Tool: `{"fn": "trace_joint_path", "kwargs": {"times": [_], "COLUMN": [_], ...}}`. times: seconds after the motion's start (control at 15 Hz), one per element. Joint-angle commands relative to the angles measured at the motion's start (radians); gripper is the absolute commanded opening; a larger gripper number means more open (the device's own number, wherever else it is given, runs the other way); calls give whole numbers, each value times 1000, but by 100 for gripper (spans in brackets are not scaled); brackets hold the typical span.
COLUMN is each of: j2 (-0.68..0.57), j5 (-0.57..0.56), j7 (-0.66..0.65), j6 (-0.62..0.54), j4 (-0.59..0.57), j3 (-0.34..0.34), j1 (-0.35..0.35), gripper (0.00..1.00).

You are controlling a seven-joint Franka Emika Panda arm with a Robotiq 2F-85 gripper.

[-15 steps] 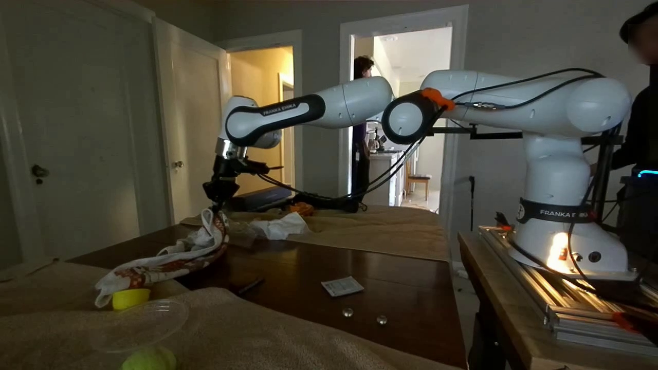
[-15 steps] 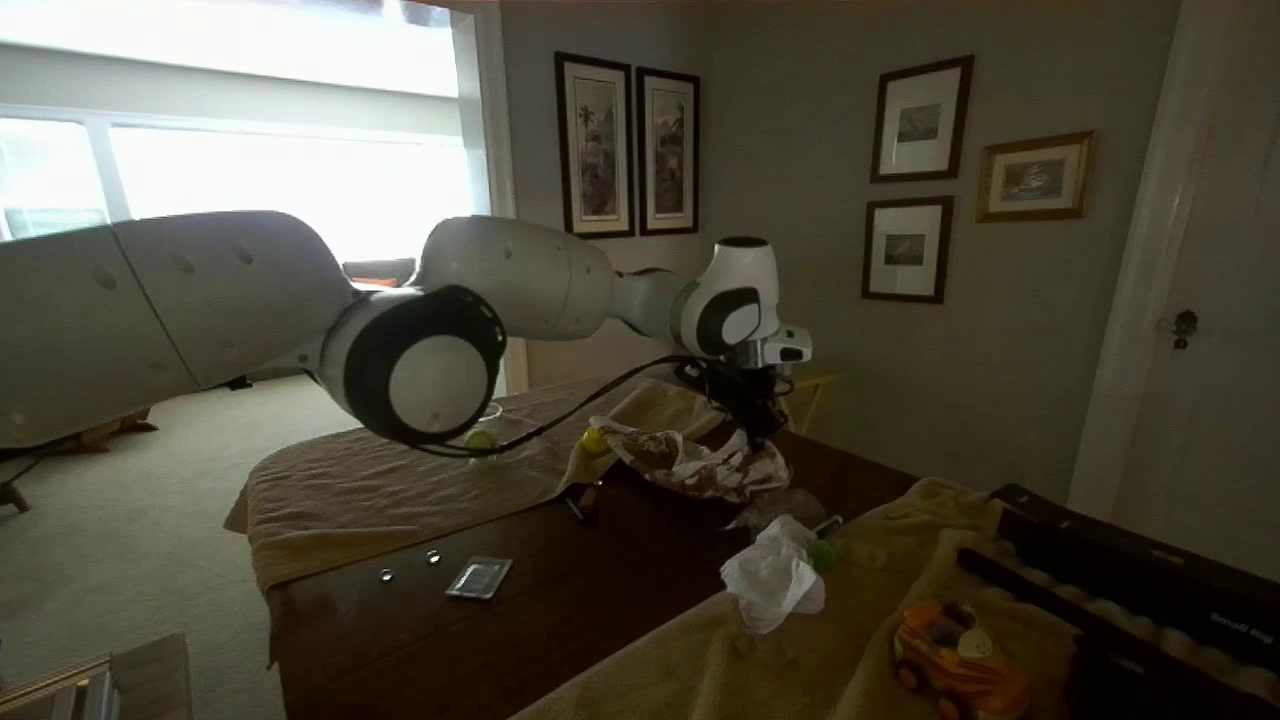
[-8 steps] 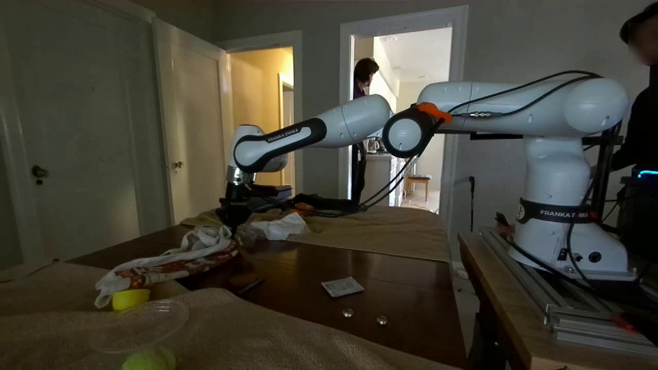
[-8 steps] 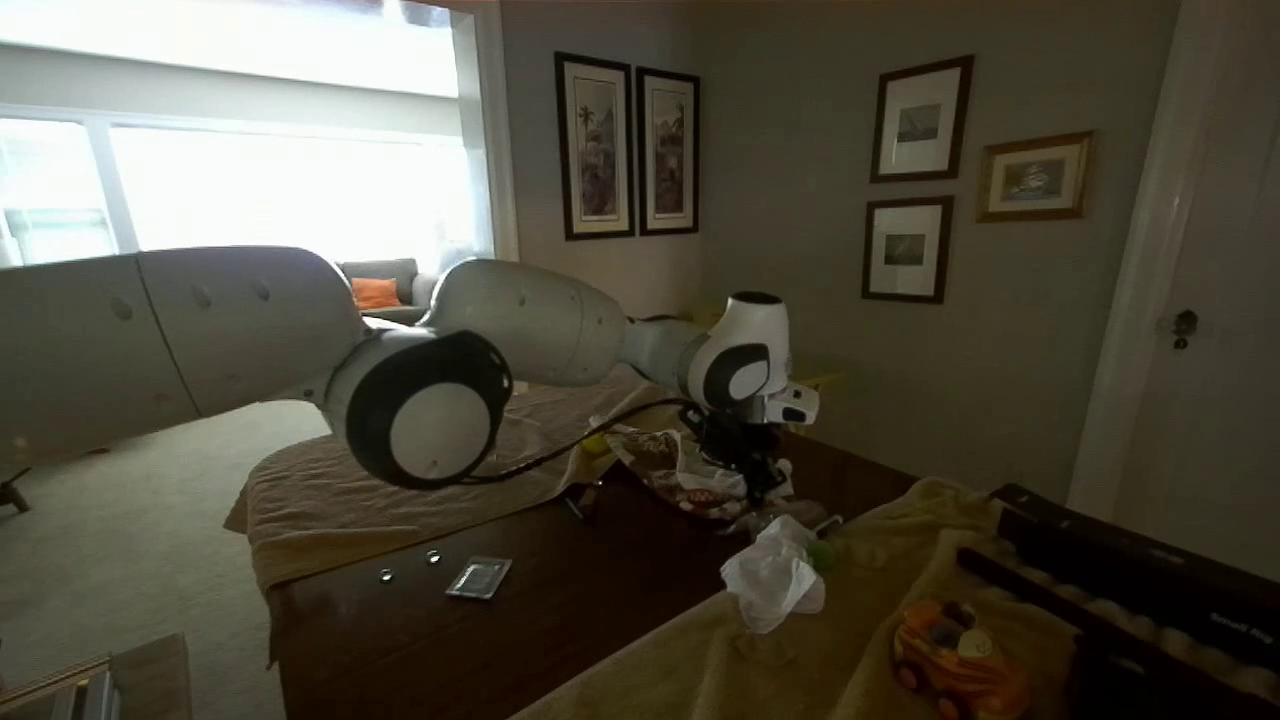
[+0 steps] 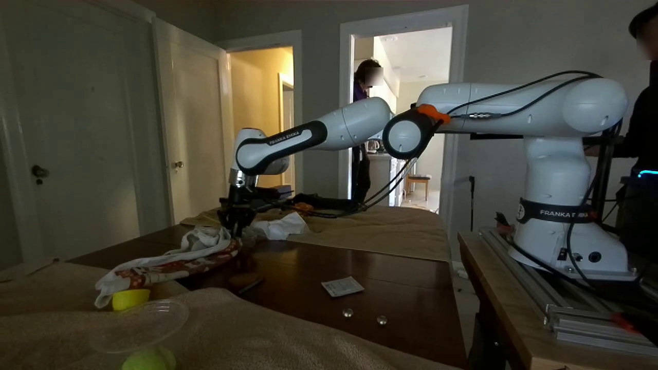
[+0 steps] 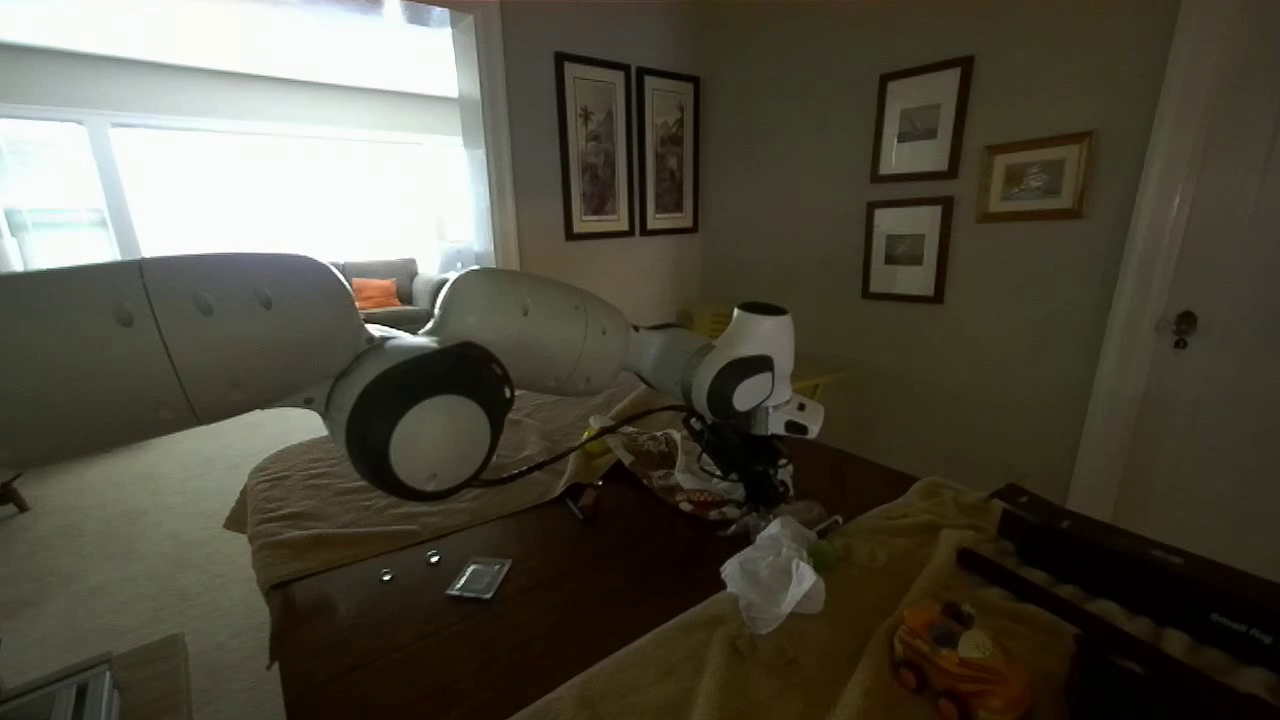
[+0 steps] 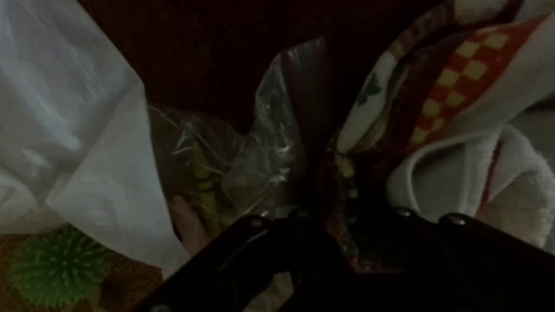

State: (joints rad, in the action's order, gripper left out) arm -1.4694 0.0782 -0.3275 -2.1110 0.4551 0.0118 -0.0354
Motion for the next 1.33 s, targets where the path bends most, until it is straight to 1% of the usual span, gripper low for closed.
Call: {"fn": "trace_joint_path", "kwargs": {"times": [0.0, 0.07, 0.13, 0.2, 0.27, 0.47, 0.6, 0.8, 0.93, 1.07, 1.27], "j2": [-9, -8, -8, 2, 18, 87, 127, 188, 206, 213, 194], "j5": [3, 3, 3, -5, -16, -55, -77, -95, -100, -99, -74], "j7": [0, 0, 0, 16, 20, 52, 71, 106, 125, 158, 274], "j6": [9, 9, 9, 13, 21, 39, 63, 122, 144, 151, 130], "j4": [-17, -17, -17, -22, -16, -3, -9, -1, 1, 2, 9], "j3": [-2, -2, -2, -5, -14, -43, -59, -61, -59, -51, -11], "j1": [1, 1, 1, 11, 20, 70, 111, 163, 185, 200, 199], "gripper": [32, 32, 57, 59, 65, 87, 99, 100, 100, 100, 100]}}
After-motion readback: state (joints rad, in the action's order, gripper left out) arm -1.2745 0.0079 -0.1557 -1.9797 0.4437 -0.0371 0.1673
